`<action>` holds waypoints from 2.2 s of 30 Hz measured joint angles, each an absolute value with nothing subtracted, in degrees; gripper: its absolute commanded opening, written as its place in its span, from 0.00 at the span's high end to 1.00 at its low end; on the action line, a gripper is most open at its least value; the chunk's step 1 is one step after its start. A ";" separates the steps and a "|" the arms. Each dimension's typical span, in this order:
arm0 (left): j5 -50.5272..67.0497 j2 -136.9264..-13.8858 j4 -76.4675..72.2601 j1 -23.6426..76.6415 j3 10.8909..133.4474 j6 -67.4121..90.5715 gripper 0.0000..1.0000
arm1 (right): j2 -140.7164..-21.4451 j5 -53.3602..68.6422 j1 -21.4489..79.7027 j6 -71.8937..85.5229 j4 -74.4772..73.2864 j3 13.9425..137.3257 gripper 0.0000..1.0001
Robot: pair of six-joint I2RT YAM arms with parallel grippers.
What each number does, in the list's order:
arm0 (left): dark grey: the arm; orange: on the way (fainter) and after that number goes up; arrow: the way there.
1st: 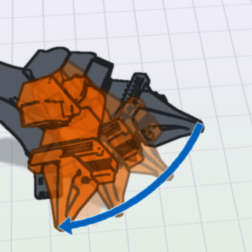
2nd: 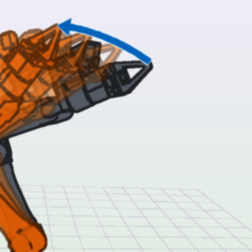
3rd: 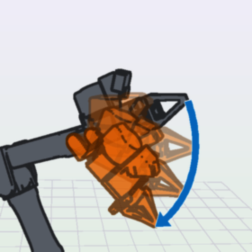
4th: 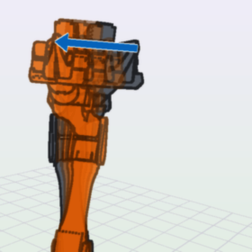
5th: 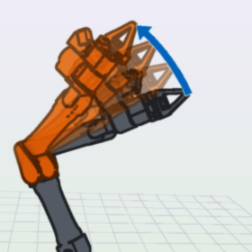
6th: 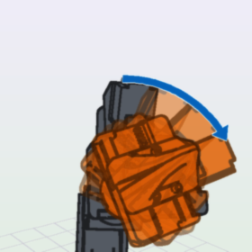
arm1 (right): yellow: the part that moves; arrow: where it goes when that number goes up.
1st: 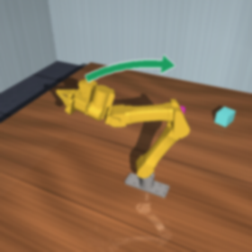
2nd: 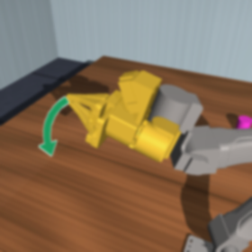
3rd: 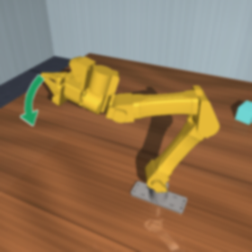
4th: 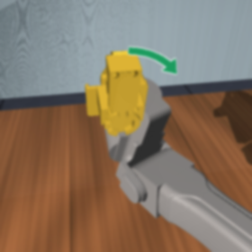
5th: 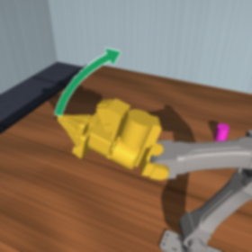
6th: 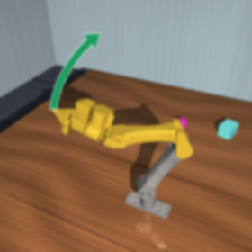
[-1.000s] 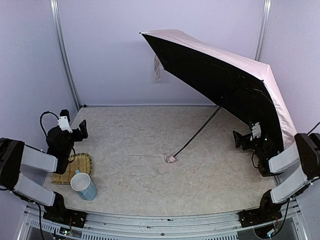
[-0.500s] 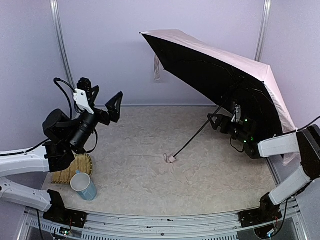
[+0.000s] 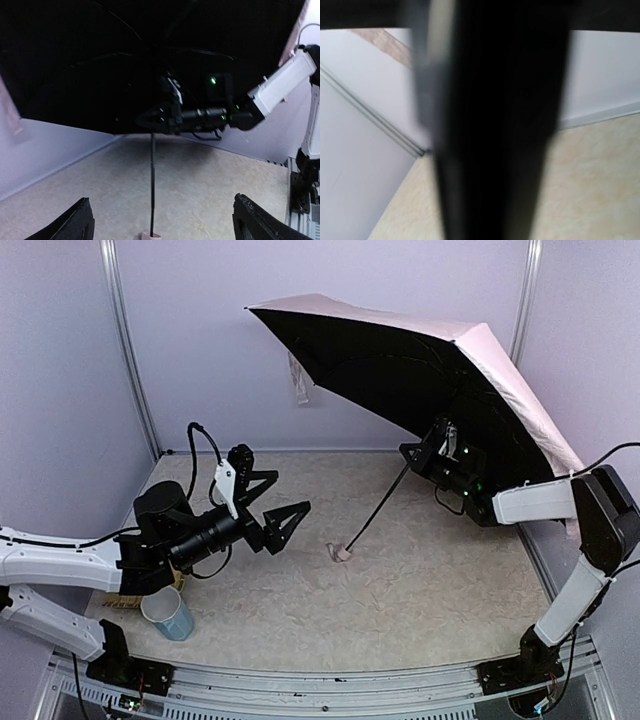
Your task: Put away the umbrella
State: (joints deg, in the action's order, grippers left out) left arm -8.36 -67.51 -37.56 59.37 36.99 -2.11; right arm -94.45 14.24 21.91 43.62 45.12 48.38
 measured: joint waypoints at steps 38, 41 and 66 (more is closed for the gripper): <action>18.65 -88.27 -59.09 53.93 33.95 29.06 1.00 | -91.22 35.57 42.48 36.21 26.87 75.77 0.15; 19.97 -90.63 -63.94 55.33 33.69 32.08 1.00 | -90.48 32.82 39.88 39.88 34.11 70.87 0.13; 20.18 -96.49 -75.02 58.98 35.00 35.03 1.00 | -99.42 19.88 37.98 48.12 53.19 83.05 0.40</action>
